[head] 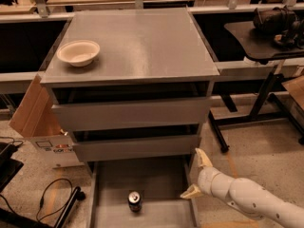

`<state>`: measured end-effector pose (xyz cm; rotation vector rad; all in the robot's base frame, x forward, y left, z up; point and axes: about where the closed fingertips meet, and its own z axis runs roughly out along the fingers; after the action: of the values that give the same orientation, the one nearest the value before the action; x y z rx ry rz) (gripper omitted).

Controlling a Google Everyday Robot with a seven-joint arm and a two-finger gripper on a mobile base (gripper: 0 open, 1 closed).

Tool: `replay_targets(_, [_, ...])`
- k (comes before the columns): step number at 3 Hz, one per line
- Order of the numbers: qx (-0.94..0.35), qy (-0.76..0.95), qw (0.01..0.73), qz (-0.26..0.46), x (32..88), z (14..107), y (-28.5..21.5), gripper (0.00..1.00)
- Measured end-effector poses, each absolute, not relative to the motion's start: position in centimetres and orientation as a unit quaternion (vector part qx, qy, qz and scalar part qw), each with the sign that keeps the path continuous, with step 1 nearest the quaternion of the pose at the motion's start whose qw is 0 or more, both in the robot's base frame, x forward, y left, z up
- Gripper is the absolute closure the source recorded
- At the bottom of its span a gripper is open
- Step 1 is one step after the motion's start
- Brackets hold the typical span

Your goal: Place pepsi can into bottom drawer

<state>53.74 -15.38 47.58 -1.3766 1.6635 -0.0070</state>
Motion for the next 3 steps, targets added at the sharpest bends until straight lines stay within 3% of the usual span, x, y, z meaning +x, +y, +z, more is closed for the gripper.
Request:
replay_targets(2, [-0.598, 0.694, 0.372, -0.146, 50.7, 52.2, -16.7, 0.0])
replay_targets(3, [-0.652, 0.636, 0.35, -0.219, 49.6, 56.1, -14.0, 0.0])
